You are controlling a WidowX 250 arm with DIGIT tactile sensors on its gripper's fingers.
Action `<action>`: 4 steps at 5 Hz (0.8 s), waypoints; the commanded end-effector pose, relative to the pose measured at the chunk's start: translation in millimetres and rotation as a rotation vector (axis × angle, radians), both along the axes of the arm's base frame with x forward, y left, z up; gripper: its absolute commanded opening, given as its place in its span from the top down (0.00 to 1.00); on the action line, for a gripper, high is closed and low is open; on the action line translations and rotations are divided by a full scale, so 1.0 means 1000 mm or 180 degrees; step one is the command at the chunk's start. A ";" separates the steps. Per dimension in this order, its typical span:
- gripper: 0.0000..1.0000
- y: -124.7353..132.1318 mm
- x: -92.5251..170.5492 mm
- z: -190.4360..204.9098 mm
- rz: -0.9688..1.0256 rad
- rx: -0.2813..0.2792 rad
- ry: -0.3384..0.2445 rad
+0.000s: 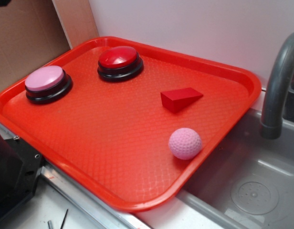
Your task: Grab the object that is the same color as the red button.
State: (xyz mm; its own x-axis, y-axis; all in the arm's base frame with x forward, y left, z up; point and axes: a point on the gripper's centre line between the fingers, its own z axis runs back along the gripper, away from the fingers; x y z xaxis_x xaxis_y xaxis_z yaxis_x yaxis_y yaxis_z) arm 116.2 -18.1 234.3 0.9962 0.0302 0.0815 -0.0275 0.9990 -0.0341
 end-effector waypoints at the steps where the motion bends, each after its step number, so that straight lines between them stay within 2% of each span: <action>1: 0.00 0.000 0.000 0.000 0.0000 0.0000 0.0000; 2: 0.00 -0.011 0.032 -0.050 0.0401 0.0140 0.0007; 3: 0.00 -0.033 0.066 -0.073 0.0477 0.0143 -0.0033; 4: 0.00 -0.033 0.066 -0.073 0.0477 0.0143 -0.0033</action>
State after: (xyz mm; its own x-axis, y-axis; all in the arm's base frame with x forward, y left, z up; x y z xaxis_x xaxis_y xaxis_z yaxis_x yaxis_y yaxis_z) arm 176.9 -51.4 154.0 0.9838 0.1660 0.0681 -0.1677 0.9856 0.0194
